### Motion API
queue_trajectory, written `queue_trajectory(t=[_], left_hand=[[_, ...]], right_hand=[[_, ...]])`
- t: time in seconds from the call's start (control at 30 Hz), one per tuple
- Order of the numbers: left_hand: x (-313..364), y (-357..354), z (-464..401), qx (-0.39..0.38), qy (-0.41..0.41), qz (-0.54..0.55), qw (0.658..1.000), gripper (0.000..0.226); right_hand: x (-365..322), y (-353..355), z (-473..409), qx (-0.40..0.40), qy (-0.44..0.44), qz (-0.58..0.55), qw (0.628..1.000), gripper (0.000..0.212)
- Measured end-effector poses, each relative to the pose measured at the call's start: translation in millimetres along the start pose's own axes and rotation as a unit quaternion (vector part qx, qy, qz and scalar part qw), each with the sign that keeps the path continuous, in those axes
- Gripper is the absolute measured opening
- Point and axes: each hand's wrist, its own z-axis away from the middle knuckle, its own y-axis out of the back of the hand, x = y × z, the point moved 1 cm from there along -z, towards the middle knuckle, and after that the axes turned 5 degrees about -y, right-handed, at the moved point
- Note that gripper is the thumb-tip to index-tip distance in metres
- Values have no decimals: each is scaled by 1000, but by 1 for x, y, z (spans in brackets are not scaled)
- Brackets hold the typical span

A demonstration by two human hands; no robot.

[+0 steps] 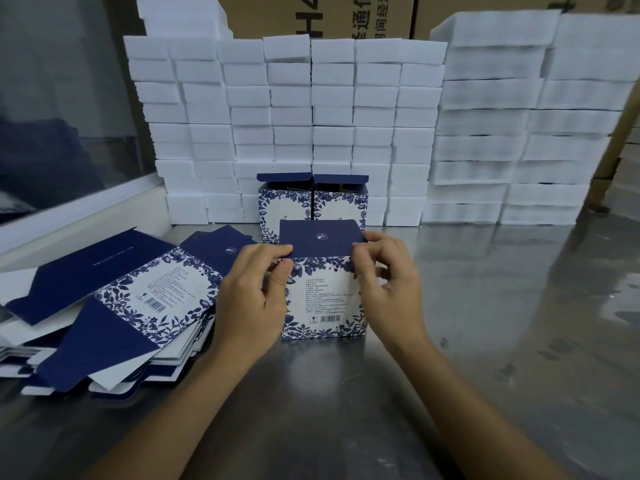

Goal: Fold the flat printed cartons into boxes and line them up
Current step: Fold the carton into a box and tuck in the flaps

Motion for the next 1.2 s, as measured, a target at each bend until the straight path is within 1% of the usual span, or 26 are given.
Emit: queue_trajectory(t=[0.1, 0.13, 0.17, 0.23, 0.33, 0.37, 0.4, 0.47, 0.5, 0.53, 0.57, 0.6, 0.63, 0.7, 0.73, 0.77, 0.8, 0.83, 0.87, 0.9, 0.93, 1.0, 1.07, 1.1, 1.17, 1.2], left_hand=[[-2, 0, 2, 14, 6, 15, 1000, 25], [-3, 1, 2, 17, 10, 22, 1000, 25], [-5, 1, 2, 20, 21, 28, 999, 24], [-10, 5, 2, 27, 54, 35, 998, 24], [-14, 8, 2, 20, 92, 36, 995, 26], [-14, 8, 3, 5, 103, 34, 994, 30], [-12, 6, 4, -17, 114, 30, 993, 39], [-6, 2, 7, -70, 126, 54, 988, 67], [-4, -1, 9, -95, 128, 88, 983, 77], [-3, -3, 11, -116, 133, 127, 976, 82], [-2, -4, 12, -126, 145, 162, 968, 82], [-3, -3, 11, -124, 159, 182, 962, 75], [-4, -3, 11, -113, 165, 184, 962, 63], [-8, -1, 8, -76, 160, 173, 969, 41], [-10, 0, 6, -58, 155, 170, 971, 33], [-11, 3, 4, -43, 152, 166, 973, 27], [-13, 4, 3, -29, 153, 164, 974, 28], [-16, 6, 2, -18, 160, 167, 973, 33], [-18, 6, 1, -13, 170, 175, 970, 38], [-18, 7, 0, -9, 176, 185, 967, 41], [-18, 7, -1, -6, 180, 199, 963, 41], [-17, 9, -4, 4, 198, 251, 948, 38], [-14, 10, -5, -16, 214, 299, 930, 22], [-12, 10, -5, -37, 207, 291, 933, 17], [-9, 9, -2, -71, 186, 252, 947, 29], [-6, 8, -2, -82, 180, 238, 951, 34]], right_hand=[[3, 3, -1, -1, -105, -108, 989, 23], [6, 3, -1, -13, -138, -124, 983, 24], [9, 4, 0, -28, -161, -128, 978, 29], [16, 5, 1, -58, -185, -115, 974, 53], [20, 7, 2, -122, -197, -122, 965, 100], [21, 5, 3, -142, -193, -137, 961, 109], [22, 3, 5, -153, -185, -146, 960, 115], [21, -5, 11, -151, -162, -114, 968, 122], [20, -9, 14, -143, -145, -86, 975, 124], [20, -12, 16, -135, -125, -65, 981, 125], [20, -13, 17, -129, -107, -56, 984, 124], [19, -13, 17, -127, -93, -57, 986, 123], [19, -11, 17, -128, -82, -59, 987, 121], [17, -8, 16, -137, -65, -60, 987, 112], [14, -7, 16, -142, -70, -72, 985, 102], [12, -8, 15, -142, -85, -93, 982, 87], [11, -9, 15, -139, -106, -119, 977, 70], [11, -11, 14, -134, -121, -137, 974, 59], [12, -13, 14, -128, -124, -141, 974, 54], [12, -14, 14, -124, -119, -131, 976, 53], [13, -15, 14, -122, -115, -117, 979, 57], [15, -15, 13, -112, -120, -97, 982, 69], [16, -11, 11, -87, -126, -79, 985, 81], [16, -8, 10, -76, -124, -68, 987, 87], [16, -2, 8, -67, -112, -44, 990, 96], [15, 0, 7, -75, -108, -38, 991, 100]])
